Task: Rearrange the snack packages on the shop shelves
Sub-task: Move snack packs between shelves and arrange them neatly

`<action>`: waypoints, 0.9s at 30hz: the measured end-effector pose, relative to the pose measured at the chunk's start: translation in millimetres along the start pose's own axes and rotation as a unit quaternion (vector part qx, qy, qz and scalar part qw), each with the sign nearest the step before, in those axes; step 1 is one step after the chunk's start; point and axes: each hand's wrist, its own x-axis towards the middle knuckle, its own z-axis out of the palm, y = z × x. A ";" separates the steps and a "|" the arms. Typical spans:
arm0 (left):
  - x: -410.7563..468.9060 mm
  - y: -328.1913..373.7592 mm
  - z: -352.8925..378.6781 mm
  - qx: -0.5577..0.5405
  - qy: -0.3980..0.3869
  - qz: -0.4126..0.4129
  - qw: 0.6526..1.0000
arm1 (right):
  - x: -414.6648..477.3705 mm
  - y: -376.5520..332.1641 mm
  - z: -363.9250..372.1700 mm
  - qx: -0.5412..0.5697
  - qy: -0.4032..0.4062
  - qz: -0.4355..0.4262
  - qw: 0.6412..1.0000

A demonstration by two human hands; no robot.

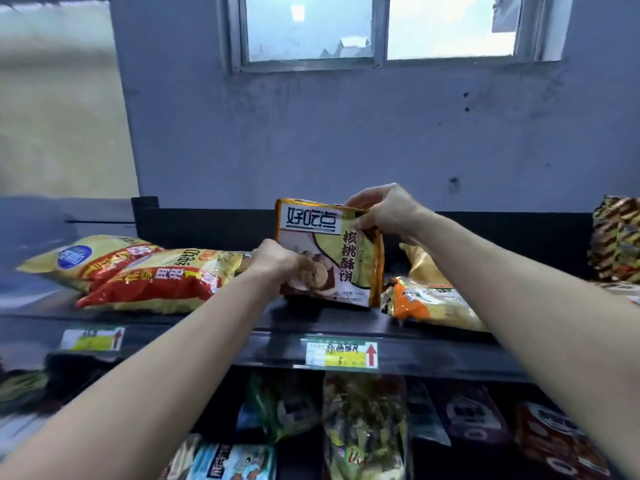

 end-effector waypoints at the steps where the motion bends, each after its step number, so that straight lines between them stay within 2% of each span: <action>1: 0.4 -7.2 -3.0 0.002 -0.023 -0.007 1.000 | 1.2 2.9 5.8 -0.005 0.016 0.003 1.000; 5: 6.7 -25.0 -4.3 0.006 -0.045 0.002 0.999 | 3.6 14.3 19.5 -0.062 0.123 0.034 0.990; 8: 10.9 -26.7 1.2 0.033 -0.050 0.009 0.998 | 1.5 20.1 24.1 -0.117 0.160 0.107 0.974; 11: 13.6 -25.4 8.7 0.053 -0.053 0.018 0.997 | -3.9 25.6 27.3 -0.095 0.135 0.172 0.971; 13: 14.2 -24.0 12.6 0.055 -0.053 0.024 0.997 | -5.3 30.3 28.6 -0.073 0.127 0.185 0.972; 16: 15.8 -22.3 13.5 0.062 -0.059 0.020 0.996 | -4.8 36.7 27.6 -0.067 0.126 0.179 0.973; 20: 14.5 -21.3 11.8 0.015 -0.114 -0.007 0.993 | -6.2 45.6 22.8 -0.049 0.122 0.171 0.976; 27: 12.1 -21.1 19.2 0.012 -0.088 -0.008 0.996 | -13.3 49.2 17.5 -0.036 0.108 0.150 0.982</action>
